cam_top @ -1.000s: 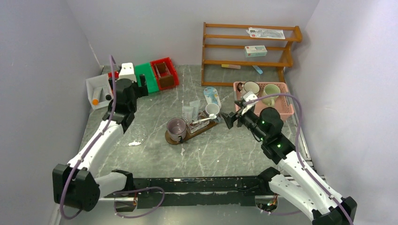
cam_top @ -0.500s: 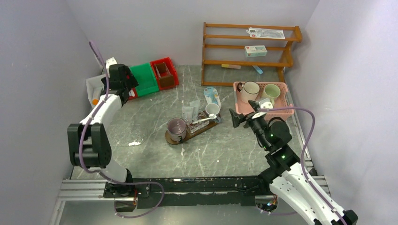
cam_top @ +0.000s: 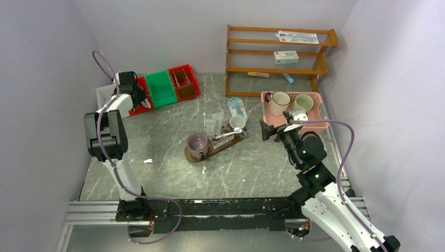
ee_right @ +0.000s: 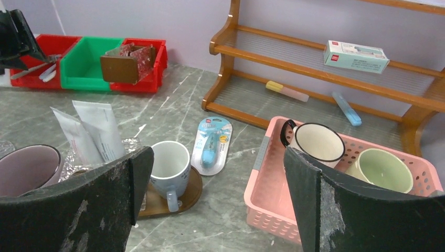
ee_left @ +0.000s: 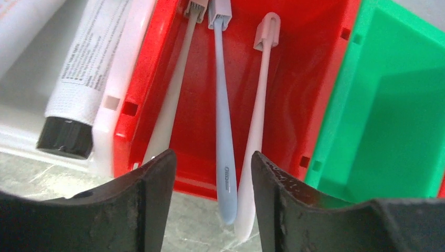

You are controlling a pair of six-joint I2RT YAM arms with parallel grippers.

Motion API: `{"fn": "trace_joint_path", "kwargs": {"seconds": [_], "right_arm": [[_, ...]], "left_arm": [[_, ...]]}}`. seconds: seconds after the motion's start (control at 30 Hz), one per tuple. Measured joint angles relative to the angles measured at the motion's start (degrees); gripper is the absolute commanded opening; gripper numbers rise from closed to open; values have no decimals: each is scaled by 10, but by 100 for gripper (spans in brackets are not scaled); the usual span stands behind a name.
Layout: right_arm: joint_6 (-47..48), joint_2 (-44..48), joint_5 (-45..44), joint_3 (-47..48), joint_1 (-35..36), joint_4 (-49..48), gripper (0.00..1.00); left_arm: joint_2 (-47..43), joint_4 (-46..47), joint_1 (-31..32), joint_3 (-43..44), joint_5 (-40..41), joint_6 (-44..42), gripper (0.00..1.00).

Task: Prepare toiletry sets of a toothbrush and toothpaste on the tray
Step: Pick up the toothbrush from the storage box.

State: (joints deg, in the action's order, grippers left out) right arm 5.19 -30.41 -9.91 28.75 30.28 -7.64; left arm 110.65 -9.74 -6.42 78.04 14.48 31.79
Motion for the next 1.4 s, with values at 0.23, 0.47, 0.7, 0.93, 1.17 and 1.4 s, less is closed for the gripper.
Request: {"fn": "trace_joint_path", "kwargs": {"seconds": [0.23, 0.47, 0.7, 0.93, 1.17, 1.4], "right_arm": [[0, -6, -12, 0, 0, 0, 100], [2, -13, -15, 0, 0, 0, 100], [2, -18, -15, 0, 0, 2, 100], [3, -19, -14, 0, 0, 2, 100], [3, -23, -3, 0, 0, 3, 100], [-1, -33, 13, 5, 0, 18, 100]], "left_arm": [[50, -2, -4, 33, -11, 6, 51], [77, -3, -6, 63, -11, 8, 44], [117, -7, -7, 82, -12, 11, 26], [116, -9, -9, 86, -18, 8, 10], [47, -10, -9, 67, -28, 1, 5], [-57, 3, -10, 23, -52, -18, 5]]}}
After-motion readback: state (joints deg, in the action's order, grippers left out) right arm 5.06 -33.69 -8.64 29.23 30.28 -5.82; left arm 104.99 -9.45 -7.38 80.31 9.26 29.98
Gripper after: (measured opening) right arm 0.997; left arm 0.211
